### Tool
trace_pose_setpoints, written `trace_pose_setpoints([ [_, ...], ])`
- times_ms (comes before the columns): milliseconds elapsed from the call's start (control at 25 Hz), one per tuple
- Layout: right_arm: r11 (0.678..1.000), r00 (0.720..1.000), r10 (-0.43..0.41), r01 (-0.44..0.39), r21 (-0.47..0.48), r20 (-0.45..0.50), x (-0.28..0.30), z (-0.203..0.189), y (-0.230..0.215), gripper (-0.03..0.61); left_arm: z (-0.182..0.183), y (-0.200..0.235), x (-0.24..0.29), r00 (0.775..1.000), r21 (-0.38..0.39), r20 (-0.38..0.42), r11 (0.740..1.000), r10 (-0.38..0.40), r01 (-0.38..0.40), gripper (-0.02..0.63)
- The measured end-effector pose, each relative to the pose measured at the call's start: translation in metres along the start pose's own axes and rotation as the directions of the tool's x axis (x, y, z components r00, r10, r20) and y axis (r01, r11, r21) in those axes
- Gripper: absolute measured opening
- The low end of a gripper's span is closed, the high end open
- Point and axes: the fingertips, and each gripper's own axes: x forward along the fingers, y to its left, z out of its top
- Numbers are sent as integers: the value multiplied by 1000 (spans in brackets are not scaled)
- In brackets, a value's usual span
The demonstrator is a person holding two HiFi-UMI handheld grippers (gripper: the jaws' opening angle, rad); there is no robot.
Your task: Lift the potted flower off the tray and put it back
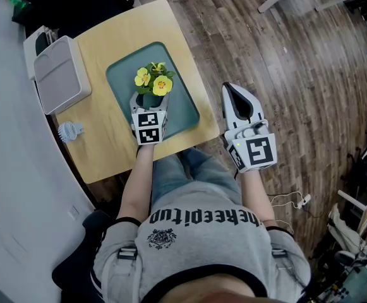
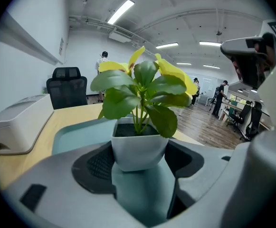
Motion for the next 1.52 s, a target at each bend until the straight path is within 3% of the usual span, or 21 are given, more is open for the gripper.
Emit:
trace_pose_setpoints([
  [680, 1000, 1000, 6, -6, -2, -2, 1, -1, 5, 2, -10, 0, -1, 1000, 28, -1, 1000, -7, 7, 336],
  [1200, 1000, 1000, 21, -20, -5, 11, 1, 2, 14, 3, -10, -3, -9, 998, 41, -10, 997, -59, 60, 337],
  [1520, 998, 997, 70, -69, -4, 44, 0, 13, 30, 3, -11, 1, -41, 1000, 16, -1, 1000, -17, 17, 336],
])
